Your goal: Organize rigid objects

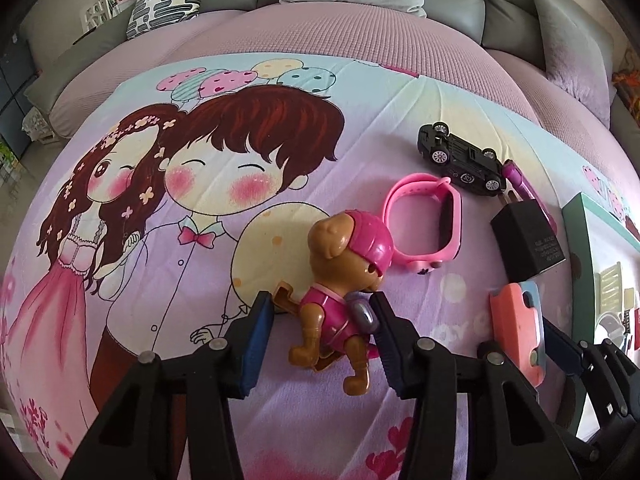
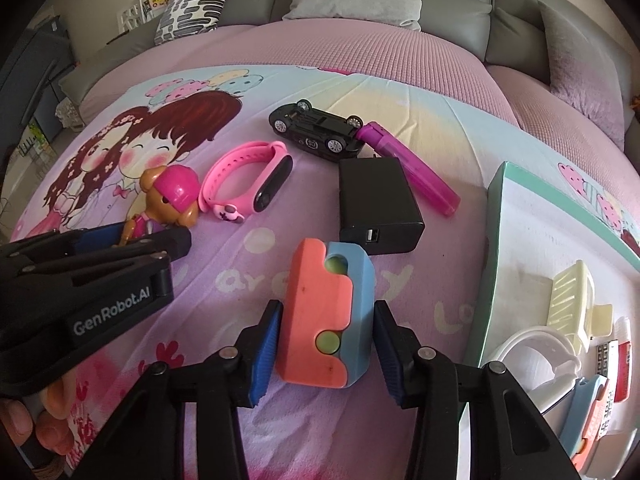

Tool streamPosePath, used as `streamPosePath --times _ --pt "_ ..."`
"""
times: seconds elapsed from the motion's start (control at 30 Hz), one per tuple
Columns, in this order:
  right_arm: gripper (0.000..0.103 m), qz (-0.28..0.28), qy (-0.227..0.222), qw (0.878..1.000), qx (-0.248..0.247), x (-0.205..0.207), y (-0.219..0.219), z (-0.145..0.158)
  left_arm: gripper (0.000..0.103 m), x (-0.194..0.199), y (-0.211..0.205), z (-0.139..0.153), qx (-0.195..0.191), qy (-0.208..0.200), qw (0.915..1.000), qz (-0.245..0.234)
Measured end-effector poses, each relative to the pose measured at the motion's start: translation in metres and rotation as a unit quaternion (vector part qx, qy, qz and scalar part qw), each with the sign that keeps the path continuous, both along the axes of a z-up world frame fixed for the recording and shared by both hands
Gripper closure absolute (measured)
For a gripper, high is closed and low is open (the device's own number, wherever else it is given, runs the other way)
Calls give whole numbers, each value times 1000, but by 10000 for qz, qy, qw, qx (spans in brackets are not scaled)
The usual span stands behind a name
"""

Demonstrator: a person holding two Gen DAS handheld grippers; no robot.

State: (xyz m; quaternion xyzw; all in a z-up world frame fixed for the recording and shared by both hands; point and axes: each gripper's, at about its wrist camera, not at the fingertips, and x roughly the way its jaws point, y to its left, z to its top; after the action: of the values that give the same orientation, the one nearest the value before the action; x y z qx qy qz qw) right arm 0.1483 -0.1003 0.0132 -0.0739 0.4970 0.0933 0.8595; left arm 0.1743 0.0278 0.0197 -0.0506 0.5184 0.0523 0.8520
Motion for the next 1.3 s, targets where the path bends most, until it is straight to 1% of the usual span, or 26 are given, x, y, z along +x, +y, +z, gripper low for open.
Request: streamPosePath --times 0.1,0.2,0.33,0.4,0.53,0.67,0.9,1.1,1.23,1.3 --pt "56 -39 -14 10000 69 0 -2 1 52 0 0 0 3 -10 10000 -6" --pt "57 -102 -33 9998 192 0 -6 3 52 0 -2 1 84 -25 10000 -42" --pt "57 -136 -53 9993 345 0 -8 7 53 -2 1 2 -10 -83 10000 -10" --pt "57 -123 -79 9989 439 -1 -9 10 53 -4 3 5 -35 -152 9999 40" --pt "57 -70 -76 9992 391 -3 -8 11 53 -6 4 14 -38 -242 9997 30" --pt "57 -117 -214 9977 634 -7 -14 23 53 -7 5 21 -33 -316 9995 29" --pt "57 -183 -477 9963 688 -12 -21 43 53 -14 8 42 -53 -583 9983 27" --pt "57 -216 -537 9959 693 -13 -28 51 53 -17 2 60 -105 -855 9962 -93" --pt "57 -364 -629 9955 612 -15 -43 59 53 -15 -14 66 -206 -935 9948 -350" --pt "57 -528 -680 9947 559 -14 -55 63 53 -15 -24 72 -283 -1019 9931 -517"
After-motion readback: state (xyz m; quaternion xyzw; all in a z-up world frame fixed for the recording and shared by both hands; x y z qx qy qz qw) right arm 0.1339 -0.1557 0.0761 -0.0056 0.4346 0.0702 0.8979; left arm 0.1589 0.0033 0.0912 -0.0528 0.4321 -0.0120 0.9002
